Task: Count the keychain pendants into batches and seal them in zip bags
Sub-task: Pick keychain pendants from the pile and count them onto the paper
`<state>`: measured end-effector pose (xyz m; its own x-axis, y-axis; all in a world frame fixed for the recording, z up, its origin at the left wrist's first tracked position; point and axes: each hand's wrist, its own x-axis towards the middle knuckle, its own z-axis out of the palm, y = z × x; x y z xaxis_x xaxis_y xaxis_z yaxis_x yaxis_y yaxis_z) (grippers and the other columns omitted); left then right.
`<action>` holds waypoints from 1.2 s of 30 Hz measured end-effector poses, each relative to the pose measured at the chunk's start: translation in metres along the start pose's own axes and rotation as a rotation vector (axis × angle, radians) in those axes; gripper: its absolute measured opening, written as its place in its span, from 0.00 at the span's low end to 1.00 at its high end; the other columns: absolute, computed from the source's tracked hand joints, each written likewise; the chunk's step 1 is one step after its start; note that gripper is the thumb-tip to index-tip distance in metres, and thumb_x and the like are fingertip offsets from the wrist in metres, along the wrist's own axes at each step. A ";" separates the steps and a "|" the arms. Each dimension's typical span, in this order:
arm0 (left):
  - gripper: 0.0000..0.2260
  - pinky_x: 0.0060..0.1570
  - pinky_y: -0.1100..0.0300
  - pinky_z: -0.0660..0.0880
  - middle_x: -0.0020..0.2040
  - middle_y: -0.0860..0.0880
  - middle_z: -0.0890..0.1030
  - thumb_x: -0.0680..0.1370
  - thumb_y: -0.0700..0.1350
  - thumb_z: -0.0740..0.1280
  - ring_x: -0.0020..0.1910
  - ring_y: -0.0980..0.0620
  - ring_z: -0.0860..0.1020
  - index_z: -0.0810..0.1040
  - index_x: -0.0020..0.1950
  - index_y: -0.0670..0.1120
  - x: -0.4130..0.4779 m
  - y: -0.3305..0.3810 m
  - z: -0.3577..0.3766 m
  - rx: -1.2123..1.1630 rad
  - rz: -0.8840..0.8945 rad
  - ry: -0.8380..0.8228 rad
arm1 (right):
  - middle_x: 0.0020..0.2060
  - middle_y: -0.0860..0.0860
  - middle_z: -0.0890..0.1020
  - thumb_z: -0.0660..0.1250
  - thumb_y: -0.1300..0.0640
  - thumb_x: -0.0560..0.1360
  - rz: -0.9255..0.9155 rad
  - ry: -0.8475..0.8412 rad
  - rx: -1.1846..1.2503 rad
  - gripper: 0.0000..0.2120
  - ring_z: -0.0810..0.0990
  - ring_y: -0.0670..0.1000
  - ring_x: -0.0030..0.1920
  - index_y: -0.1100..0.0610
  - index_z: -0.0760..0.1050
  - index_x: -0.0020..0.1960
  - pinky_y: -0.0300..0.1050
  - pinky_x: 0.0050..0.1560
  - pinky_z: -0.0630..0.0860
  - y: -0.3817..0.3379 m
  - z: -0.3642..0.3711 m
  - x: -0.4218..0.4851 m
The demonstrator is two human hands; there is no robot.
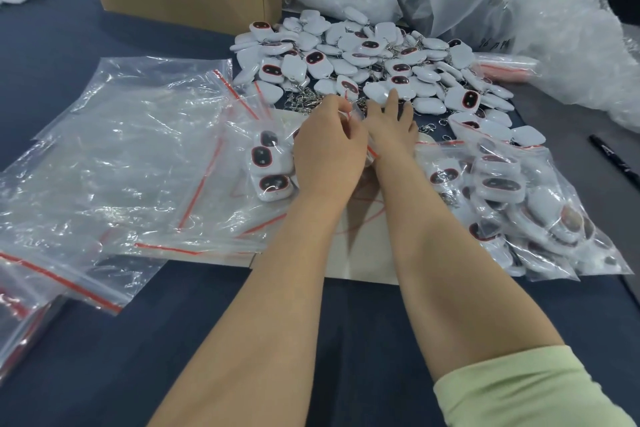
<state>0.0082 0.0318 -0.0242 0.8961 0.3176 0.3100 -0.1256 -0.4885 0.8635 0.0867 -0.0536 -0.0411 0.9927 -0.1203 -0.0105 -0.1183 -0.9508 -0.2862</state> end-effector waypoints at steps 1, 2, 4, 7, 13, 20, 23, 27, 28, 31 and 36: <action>0.05 0.45 0.58 0.71 0.43 0.53 0.80 0.77 0.45 0.62 0.43 0.51 0.77 0.76 0.51 0.48 0.000 0.000 0.000 0.002 0.001 0.002 | 0.78 0.54 0.44 0.50 0.47 0.83 0.001 0.001 -0.006 0.24 0.42 0.60 0.77 0.53 0.57 0.76 0.60 0.74 0.44 -0.001 -0.001 0.001; 0.05 0.45 0.58 0.71 0.42 0.53 0.79 0.77 0.45 0.62 0.43 0.51 0.76 0.76 0.51 0.48 0.000 0.000 0.001 0.005 0.002 0.004 | 0.78 0.54 0.45 0.50 0.48 0.83 0.001 0.003 -0.011 0.24 0.42 0.60 0.77 0.54 0.57 0.76 0.61 0.74 0.44 -0.001 -0.001 0.001; 0.04 0.45 0.57 0.71 0.42 0.53 0.80 0.78 0.45 0.62 0.43 0.51 0.76 0.76 0.50 0.48 0.000 -0.001 0.001 0.007 0.006 0.009 | 0.78 0.54 0.47 0.50 0.47 0.83 0.011 0.014 0.001 0.25 0.44 0.60 0.77 0.54 0.55 0.77 0.61 0.75 0.44 -0.002 -0.001 0.000; 0.04 0.45 0.57 0.71 0.40 0.55 0.77 0.77 0.45 0.63 0.42 0.51 0.76 0.76 0.49 0.48 0.001 0.000 0.000 -0.002 0.011 0.009 | 0.76 0.57 0.57 0.52 0.44 0.82 0.004 0.181 0.142 0.27 0.53 0.58 0.76 0.56 0.57 0.77 0.56 0.75 0.51 -0.001 -0.004 -0.004; 0.06 0.47 0.56 0.73 0.42 0.53 0.79 0.77 0.44 0.62 0.45 0.49 0.78 0.76 0.53 0.48 0.001 0.000 0.001 0.002 0.000 0.005 | 0.53 0.53 0.77 0.62 0.59 0.80 0.117 0.511 1.088 0.11 0.76 0.46 0.45 0.57 0.68 0.62 0.38 0.50 0.72 0.003 -0.013 -0.023; 0.07 0.48 0.54 0.74 0.44 0.51 0.81 0.77 0.44 0.62 0.45 0.48 0.78 0.76 0.53 0.47 0.002 0.000 0.001 0.002 -0.009 0.012 | 0.39 0.55 0.74 0.64 0.68 0.77 0.182 0.241 1.691 0.07 0.72 0.47 0.33 0.64 0.71 0.54 0.35 0.33 0.72 0.006 -0.020 -0.027; 0.06 0.47 0.55 0.73 0.42 0.53 0.79 0.77 0.45 0.63 0.44 0.49 0.78 0.76 0.52 0.48 0.002 -0.001 0.002 0.000 -0.001 0.004 | 0.37 0.54 0.77 0.66 0.63 0.78 0.232 0.144 1.810 0.05 0.72 0.48 0.35 0.60 0.75 0.43 0.37 0.36 0.71 0.007 -0.023 -0.027; 0.06 0.46 0.57 0.72 0.40 0.55 0.77 0.76 0.45 0.63 0.43 0.50 0.77 0.76 0.52 0.48 0.002 -0.001 0.002 0.012 0.003 0.004 | 0.45 0.56 0.81 0.64 0.61 0.79 0.220 -0.004 2.021 0.04 0.81 0.51 0.42 0.61 0.75 0.50 0.42 0.47 0.81 0.005 -0.025 -0.028; 0.06 0.46 0.57 0.72 0.40 0.55 0.77 0.76 0.45 0.63 0.43 0.50 0.77 0.76 0.52 0.48 0.003 -0.001 0.002 0.013 0.004 0.004 | 0.43 0.56 0.81 0.62 0.62 0.80 0.185 -0.006 1.997 0.03 0.81 0.51 0.42 0.62 0.74 0.49 0.42 0.46 0.81 0.004 -0.024 -0.029; 0.06 0.47 0.55 0.74 0.41 0.54 0.78 0.76 0.45 0.63 0.44 0.49 0.78 0.76 0.52 0.48 0.003 -0.001 0.001 0.016 0.009 0.005 | 0.39 0.55 0.79 0.61 0.65 0.80 0.083 0.035 1.831 0.07 0.80 0.49 0.39 0.62 0.74 0.45 0.41 0.43 0.80 0.001 -0.022 -0.031; 0.06 0.48 0.54 0.74 0.44 0.51 0.81 0.77 0.45 0.63 0.44 0.49 0.78 0.76 0.52 0.48 0.002 -0.001 0.002 0.012 0.007 0.004 | 0.37 0.53 0.81 0.62 0.65 0.79 -0.033 0.102 1.557 0.06 0.81 0.48 0.38 0.59 0.75 0.44 0.42 0.43 0.79 0.003 -0.018 -0.030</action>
<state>0.0107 0.0316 -0.0249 0.8934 0.3178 0.3174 -0.1262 -0.5006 0.8564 0.0558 -0.0578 -0.0247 0.9807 -0.1858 0.0602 0.1081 0.2600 -0.9595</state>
